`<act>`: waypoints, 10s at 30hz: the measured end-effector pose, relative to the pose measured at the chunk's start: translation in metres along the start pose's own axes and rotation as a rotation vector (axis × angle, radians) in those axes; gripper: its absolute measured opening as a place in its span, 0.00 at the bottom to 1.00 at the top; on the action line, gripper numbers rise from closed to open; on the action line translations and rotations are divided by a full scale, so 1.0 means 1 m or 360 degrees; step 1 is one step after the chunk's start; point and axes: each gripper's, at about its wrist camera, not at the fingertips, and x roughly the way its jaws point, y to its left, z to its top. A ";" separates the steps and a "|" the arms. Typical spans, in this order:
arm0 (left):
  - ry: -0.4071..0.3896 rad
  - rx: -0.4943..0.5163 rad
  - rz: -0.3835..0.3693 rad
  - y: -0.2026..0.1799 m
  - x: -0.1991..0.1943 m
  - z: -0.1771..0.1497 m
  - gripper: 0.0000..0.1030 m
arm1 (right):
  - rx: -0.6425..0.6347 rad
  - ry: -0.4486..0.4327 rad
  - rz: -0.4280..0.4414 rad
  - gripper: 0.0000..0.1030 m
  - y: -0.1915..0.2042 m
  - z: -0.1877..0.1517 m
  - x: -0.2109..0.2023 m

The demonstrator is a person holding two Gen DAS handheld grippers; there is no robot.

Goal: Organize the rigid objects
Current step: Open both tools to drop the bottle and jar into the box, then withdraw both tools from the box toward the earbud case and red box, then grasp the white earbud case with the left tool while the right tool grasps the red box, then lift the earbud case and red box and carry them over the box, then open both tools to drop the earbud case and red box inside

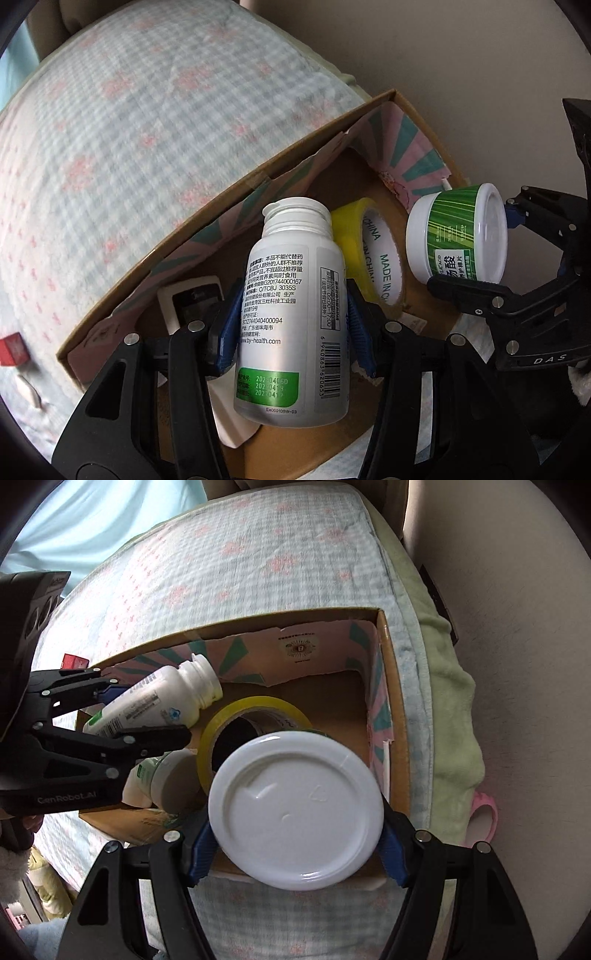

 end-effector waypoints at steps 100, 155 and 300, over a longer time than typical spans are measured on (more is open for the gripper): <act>-0.0553 -0.1789 0.0872 0.364 -0.054 -0.262 0.75 | -0.1562 0.0073 0.0177 0.79 0.495 0.182 0.144; -0.0859 -0.1632 0.0500 0.342 -0.094 -0.277 0.19 | -0.1169 -0.0134 0.0378 0.39 0.428 0.151 0.085; -0.0189 -0.0197 0.0210 -0.026 -0.035 -0.016 1.00 | 0.0918 0.0108 0.0486 1.00 -0.044 0.050 0.011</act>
